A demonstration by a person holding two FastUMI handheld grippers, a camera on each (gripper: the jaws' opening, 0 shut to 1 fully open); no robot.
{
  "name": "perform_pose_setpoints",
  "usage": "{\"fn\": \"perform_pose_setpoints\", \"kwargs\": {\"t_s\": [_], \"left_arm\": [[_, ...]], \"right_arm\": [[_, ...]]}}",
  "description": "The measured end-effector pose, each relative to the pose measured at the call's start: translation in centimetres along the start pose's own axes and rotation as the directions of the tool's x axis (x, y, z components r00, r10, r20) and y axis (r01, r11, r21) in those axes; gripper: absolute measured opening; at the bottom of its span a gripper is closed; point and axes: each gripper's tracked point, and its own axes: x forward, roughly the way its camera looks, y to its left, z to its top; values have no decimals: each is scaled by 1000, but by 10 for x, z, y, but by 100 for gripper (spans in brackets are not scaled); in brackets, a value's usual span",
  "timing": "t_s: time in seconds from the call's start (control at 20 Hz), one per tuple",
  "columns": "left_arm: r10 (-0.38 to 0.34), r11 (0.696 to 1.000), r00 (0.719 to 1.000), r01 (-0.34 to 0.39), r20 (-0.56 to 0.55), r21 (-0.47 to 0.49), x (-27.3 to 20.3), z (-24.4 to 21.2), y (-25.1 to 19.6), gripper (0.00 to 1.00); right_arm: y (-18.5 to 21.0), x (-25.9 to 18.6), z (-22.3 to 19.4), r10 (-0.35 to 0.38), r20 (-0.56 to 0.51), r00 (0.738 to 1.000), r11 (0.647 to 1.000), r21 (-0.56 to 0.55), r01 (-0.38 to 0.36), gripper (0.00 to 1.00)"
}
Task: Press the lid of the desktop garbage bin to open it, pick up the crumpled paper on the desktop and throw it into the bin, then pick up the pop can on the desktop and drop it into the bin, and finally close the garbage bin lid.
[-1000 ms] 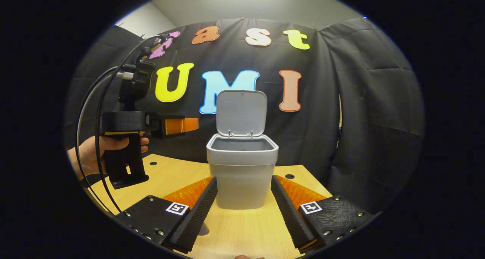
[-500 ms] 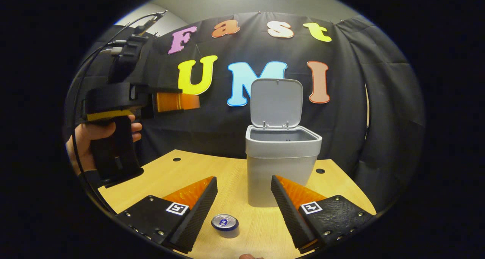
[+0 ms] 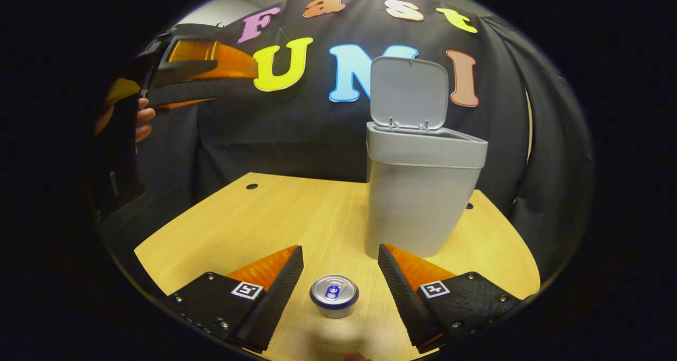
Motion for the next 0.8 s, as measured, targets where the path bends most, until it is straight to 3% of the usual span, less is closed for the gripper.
{"fn": "perform_pose_setpoints", "kwargs": {"t_s": [0.3,0.8], "left_arm": [[63,998,998,-63,-24,-13,-10,-10,13,95],[106,994,994,-106,-35,9,-21,-12,12,96]], "right_arm": [[2,23,-33,36,-115,993,999,-15,-38,92],[4,33,-81,66,-241,968,995,-61,-83,92]]}}
